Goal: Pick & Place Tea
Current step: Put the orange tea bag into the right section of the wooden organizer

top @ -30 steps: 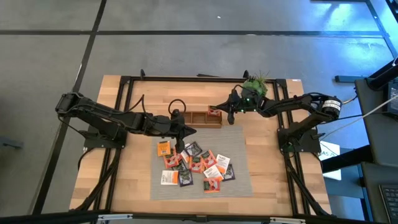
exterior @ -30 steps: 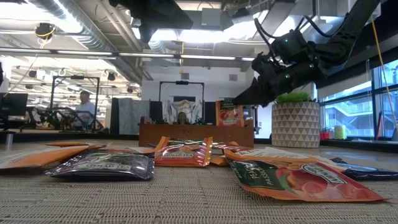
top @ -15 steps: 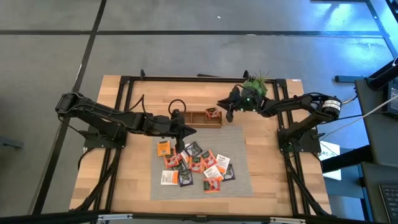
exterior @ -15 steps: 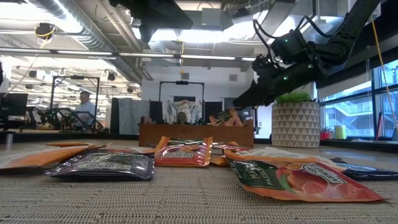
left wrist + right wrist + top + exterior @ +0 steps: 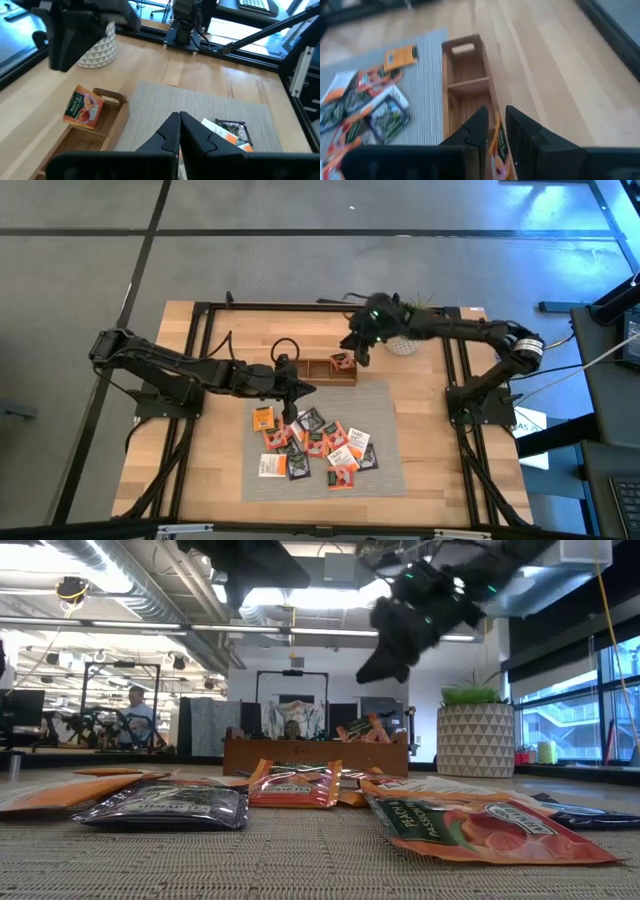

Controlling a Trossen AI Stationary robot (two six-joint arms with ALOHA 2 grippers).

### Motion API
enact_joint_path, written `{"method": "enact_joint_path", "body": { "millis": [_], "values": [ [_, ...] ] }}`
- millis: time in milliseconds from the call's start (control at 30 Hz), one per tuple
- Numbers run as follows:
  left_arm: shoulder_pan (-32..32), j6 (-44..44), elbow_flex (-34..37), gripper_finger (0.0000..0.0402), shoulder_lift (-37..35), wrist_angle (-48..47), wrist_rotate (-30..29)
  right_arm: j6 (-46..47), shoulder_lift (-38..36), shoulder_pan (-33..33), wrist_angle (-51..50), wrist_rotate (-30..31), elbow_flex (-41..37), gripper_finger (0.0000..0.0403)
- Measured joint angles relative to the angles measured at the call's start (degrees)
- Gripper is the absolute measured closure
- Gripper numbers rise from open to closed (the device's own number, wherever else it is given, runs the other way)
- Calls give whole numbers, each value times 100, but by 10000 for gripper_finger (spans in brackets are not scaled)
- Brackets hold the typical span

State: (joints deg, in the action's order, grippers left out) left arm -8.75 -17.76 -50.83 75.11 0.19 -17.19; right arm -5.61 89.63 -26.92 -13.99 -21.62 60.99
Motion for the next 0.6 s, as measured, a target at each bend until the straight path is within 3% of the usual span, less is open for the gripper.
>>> {"method": "enact_joint_path", "body": {
  "millis": [167, 433, 600],
  "values": [
    [99, -2, 0, 397, 0, -1, 87, -372, 863, -25, -1935, 72, 1492, 330],
    [46, -9, 0, 398, 0, -28, 227, -642, 1979, -18, -3068, 84, 2947, 267],
    [8, -9, 0, 398, 0, -42, 232, -685, 2318, -17, -3039, 84, 3325, 224]
  ]
}}
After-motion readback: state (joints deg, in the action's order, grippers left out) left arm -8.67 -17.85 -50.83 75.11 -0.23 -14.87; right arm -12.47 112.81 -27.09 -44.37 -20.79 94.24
